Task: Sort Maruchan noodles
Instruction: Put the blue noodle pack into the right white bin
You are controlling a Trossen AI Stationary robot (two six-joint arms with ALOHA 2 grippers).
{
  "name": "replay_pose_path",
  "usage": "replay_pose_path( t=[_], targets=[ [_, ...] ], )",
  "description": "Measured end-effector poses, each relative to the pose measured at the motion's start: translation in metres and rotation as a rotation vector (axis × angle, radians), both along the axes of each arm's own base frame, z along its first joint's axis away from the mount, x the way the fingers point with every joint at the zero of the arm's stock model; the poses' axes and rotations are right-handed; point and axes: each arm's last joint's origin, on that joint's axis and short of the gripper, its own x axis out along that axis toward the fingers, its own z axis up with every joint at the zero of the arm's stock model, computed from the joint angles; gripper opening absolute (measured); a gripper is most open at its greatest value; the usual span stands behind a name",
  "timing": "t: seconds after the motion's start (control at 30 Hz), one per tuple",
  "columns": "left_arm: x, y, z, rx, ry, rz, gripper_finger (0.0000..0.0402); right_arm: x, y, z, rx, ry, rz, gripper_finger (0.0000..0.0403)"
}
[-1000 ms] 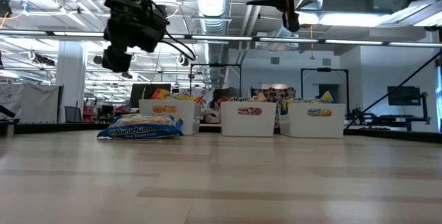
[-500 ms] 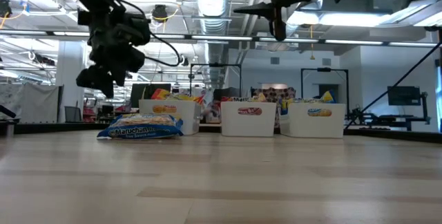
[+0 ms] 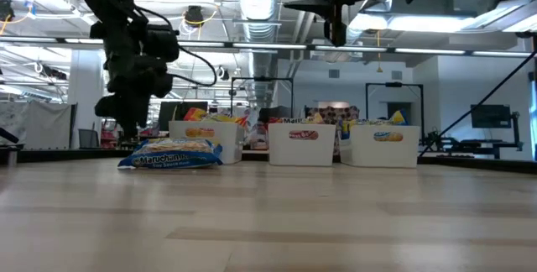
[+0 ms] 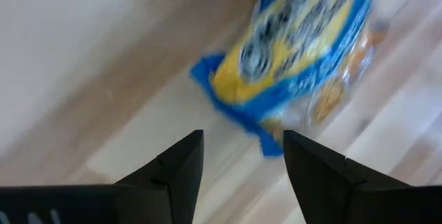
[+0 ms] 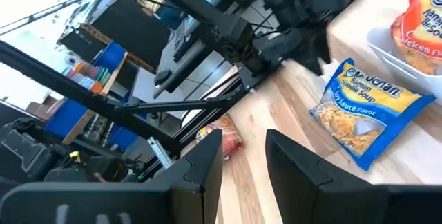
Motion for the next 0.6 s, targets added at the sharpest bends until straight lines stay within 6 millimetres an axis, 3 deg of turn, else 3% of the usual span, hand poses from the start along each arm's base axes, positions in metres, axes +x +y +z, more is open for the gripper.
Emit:
replay_pose_path(
  t=[0.17, 0.6],
  targets=[
    [0.0048, 0.0063, 0.0030, 0.030, -0.086, 0.006, 0.0184, -0.0003, -0.0021, 0.0000, 0.001, 0.000, -0.004, 0.0137],
    [0.0025, 0.0067, -0.0053, 0.063, -0.052, 0.077, 0.0184, -0.0005, -0.0032, 0.0002, 0.003, -0.001, -0.009, 0.0137]
  ],
)
